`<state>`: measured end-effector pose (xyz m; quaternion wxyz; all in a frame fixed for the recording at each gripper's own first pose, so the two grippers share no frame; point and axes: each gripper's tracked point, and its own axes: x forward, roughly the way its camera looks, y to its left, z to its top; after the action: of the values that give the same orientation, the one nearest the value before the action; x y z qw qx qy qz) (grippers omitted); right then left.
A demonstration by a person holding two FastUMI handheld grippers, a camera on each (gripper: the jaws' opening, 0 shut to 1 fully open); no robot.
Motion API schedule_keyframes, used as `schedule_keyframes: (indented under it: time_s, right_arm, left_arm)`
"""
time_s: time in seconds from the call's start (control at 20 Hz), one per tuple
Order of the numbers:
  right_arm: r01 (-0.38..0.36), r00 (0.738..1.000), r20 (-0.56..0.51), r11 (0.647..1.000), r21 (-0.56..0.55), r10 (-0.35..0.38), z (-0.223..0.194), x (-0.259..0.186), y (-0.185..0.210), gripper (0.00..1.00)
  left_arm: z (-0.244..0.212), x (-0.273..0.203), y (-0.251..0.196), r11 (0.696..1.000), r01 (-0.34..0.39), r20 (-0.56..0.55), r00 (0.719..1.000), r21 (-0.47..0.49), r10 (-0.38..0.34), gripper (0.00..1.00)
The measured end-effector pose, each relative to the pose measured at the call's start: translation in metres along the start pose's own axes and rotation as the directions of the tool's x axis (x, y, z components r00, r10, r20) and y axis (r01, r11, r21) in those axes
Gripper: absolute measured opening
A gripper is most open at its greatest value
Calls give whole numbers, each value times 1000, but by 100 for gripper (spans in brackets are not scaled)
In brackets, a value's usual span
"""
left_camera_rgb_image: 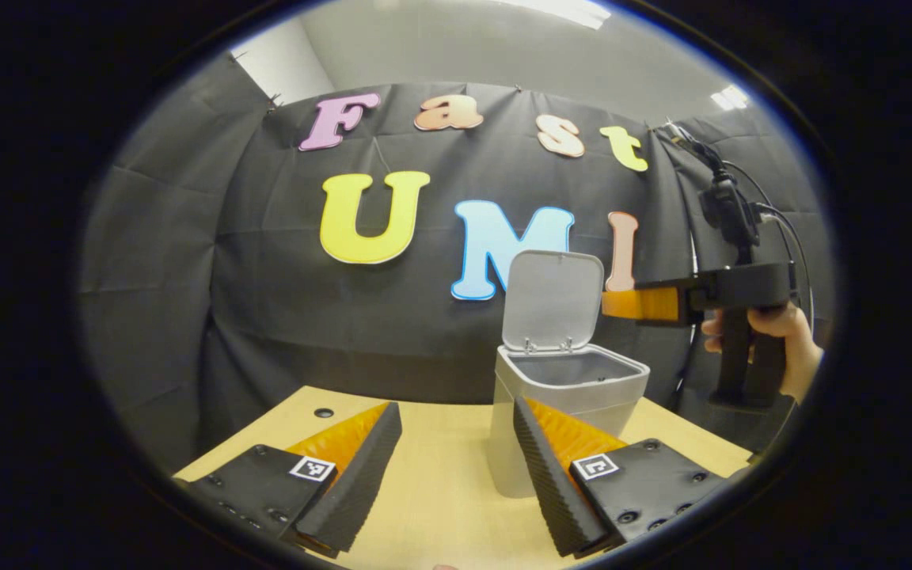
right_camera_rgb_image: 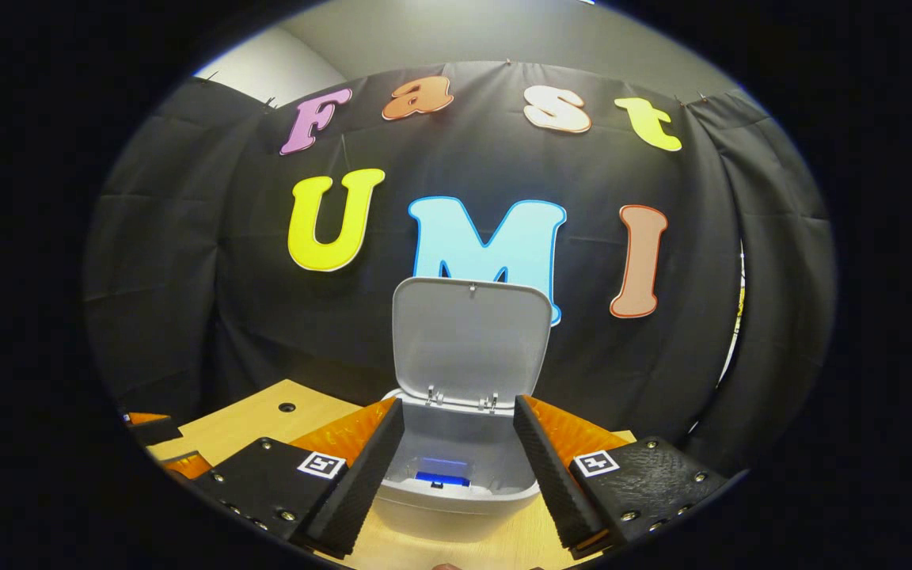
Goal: Press the lid of the desktop garbage bin to open it, pick up the crumpled paper on the desktop and throw it into the bin, then pick up the pop can on the desktop and drop it into the bin, and finally close the garbage bin lid.
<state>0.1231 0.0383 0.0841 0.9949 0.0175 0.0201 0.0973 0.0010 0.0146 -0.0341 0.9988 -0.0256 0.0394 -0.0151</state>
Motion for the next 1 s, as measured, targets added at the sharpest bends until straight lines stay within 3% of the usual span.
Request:
schedule_keyframes:
  time_s: [0.5,0.8,0.9,1.0]
  right_arm:
    - [71,997,16,997,29,-71,41,27,-3,89]
    - [57,997,48,996,64,-60,72,52,-3,89]
    - [49,997,53,997,62,-52,80,62,-3,89]
    - [49,998,47,997,61,-52,84,71,-3,89]
  left_arm:
    - [9,-5,7,996,79,12,997,34,-80,91]
    - [24,-7,18,999,33,51,998,-14,-32,96]
    - [23,-6,17,999,23,56,998,-25,-21,91]
    - [22,-6,17,999,9,58,998,-33,-7,93]
